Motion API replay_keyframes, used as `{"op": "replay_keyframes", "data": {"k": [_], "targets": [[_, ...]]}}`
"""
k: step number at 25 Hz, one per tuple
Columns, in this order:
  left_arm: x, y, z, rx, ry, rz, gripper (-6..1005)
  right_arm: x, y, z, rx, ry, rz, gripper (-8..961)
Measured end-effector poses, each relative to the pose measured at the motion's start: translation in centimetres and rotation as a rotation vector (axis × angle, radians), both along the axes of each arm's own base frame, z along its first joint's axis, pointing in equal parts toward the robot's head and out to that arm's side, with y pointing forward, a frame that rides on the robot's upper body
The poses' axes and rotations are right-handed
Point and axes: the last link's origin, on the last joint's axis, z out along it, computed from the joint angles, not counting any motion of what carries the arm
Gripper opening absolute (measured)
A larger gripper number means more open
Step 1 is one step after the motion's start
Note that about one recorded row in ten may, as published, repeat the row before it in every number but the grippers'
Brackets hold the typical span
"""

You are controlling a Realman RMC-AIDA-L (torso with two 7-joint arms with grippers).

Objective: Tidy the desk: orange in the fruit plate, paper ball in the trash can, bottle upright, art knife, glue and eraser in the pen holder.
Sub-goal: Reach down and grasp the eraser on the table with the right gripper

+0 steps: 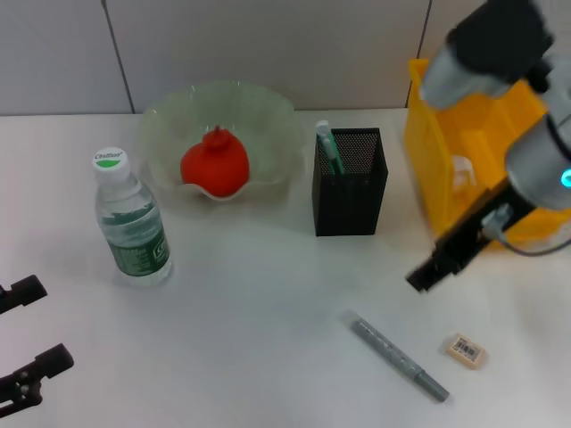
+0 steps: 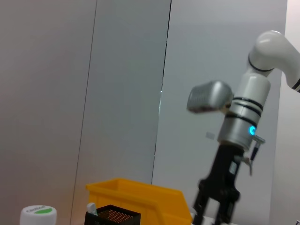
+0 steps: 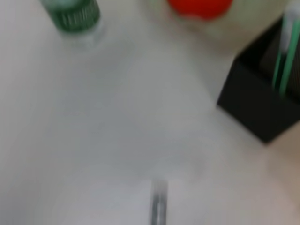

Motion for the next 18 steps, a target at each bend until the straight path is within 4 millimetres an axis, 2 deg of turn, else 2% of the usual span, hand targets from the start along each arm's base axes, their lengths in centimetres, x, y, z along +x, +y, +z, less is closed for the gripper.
{"op": "replay_keyframes", "data": {"k": [7,18], "targets": [[0.2,0.4,-0.1,0.001,-0.001,-0.005,848,2.7,-0.7,-2.8,-0.132,-0.151,-0.125,666],[0.3,0.5,-0.5,0.001,-0.008,0.001,848,4.2,-0.8,-3.9,-0.113,-0.209,-0.132,664]]}}
